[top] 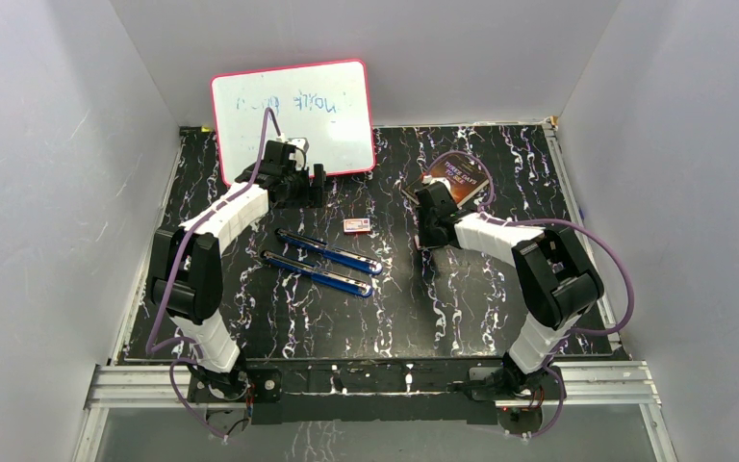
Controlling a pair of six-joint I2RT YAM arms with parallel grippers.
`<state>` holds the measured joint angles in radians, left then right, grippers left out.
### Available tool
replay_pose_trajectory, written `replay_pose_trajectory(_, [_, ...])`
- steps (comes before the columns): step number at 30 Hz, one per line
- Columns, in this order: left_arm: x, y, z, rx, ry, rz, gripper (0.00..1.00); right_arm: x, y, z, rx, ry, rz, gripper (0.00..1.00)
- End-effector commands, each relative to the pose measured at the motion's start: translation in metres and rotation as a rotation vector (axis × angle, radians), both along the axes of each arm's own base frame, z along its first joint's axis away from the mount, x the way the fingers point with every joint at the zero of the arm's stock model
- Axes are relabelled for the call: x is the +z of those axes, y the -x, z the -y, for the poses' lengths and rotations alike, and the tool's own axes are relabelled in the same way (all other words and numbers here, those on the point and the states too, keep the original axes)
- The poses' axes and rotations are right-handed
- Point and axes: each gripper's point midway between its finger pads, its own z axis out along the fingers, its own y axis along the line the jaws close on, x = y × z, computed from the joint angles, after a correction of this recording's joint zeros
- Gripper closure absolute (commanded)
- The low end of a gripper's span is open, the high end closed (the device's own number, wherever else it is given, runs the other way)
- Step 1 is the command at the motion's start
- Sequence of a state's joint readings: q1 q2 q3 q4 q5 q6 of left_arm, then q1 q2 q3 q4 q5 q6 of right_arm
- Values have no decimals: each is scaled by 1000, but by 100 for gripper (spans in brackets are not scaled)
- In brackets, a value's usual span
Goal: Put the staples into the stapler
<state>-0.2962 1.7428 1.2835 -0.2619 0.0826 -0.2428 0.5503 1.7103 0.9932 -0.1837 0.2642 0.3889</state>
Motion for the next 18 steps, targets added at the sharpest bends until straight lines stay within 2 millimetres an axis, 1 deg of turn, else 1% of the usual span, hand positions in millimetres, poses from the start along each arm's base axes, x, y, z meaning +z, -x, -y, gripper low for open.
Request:
replay_pose_trajectory(1, [21, 2, -1, -7, 17, 39, 23, 10, -13, -6, -10, -2, 30, 69])
replay_pose_trajectory(8, [21, 2, -1, -8, 17, 41, 23, 8, -11, -18, 33, -48, 14, 69])
replay_pose_trajectory(14, [21, 2, -1, -9, 18, 39, 23, 11, -12, -15, 21, -39, 28, 69])
replay_pose_trajectory(18, [21, 2, -1, -7, 18, 40, 23, 15, -13, -19, 30, -61, 44, 69])
